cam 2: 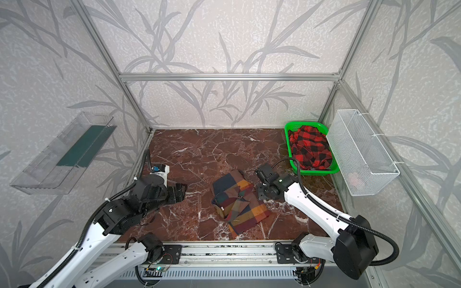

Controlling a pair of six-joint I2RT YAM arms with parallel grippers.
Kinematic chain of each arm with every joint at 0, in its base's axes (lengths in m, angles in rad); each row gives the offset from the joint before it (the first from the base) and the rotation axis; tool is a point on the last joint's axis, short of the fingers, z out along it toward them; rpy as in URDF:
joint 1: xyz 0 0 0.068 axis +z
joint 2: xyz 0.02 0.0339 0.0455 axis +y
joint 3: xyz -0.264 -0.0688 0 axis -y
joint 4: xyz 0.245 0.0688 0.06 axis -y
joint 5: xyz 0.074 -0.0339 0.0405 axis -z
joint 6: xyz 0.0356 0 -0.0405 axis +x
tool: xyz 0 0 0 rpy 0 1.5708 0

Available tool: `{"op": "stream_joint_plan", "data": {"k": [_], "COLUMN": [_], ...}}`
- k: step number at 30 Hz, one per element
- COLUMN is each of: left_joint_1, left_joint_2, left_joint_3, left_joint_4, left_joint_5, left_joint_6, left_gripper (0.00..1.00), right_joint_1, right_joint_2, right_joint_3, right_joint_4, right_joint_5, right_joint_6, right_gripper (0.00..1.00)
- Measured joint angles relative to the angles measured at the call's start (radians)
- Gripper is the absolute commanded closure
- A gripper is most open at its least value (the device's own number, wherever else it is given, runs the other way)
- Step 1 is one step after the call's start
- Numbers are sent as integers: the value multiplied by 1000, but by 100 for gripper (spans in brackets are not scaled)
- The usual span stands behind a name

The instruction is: Fold and stack the long sleeve shirts

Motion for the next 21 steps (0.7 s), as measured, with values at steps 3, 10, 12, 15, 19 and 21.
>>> {"op": "stream_joint_plan", "data": {"k": [3, 10, 12, 15, 19, 21], "left_joint_1": [0, 0, 0, 0, 1, 1], "left_joint_2": [14, 22, 26, 38, 70, 89], "left_joint_3": [0, 0, 0, 2, 25, 45], "left_joint_4": [0, -1, -1, -8, -41, -62], "left_joint_5": [14, 22, 24, 29, 36, 38], "left_joint_6": [1, 8, 8, 8, 8, 7], "left_gripper": [16, 16, 16, 16, 16, 16], "right_joint_1": [-9, 15, 72, 200, 373, 457], "right_joint_2": [52, 181, 182, 197, 299, 390], "right_joint_3": [-41, -86, -111, -128, -69, 15], "right_joint_4": [6, 91, 118, 176, 293, 377], "right_joint_5": [18, -50, -77, -131, -201, -233], "right_joint_6": [0, 11, 33, 106, 212, 266], "right_gripper": [43, 49, 49, 49, 50, 51]}}
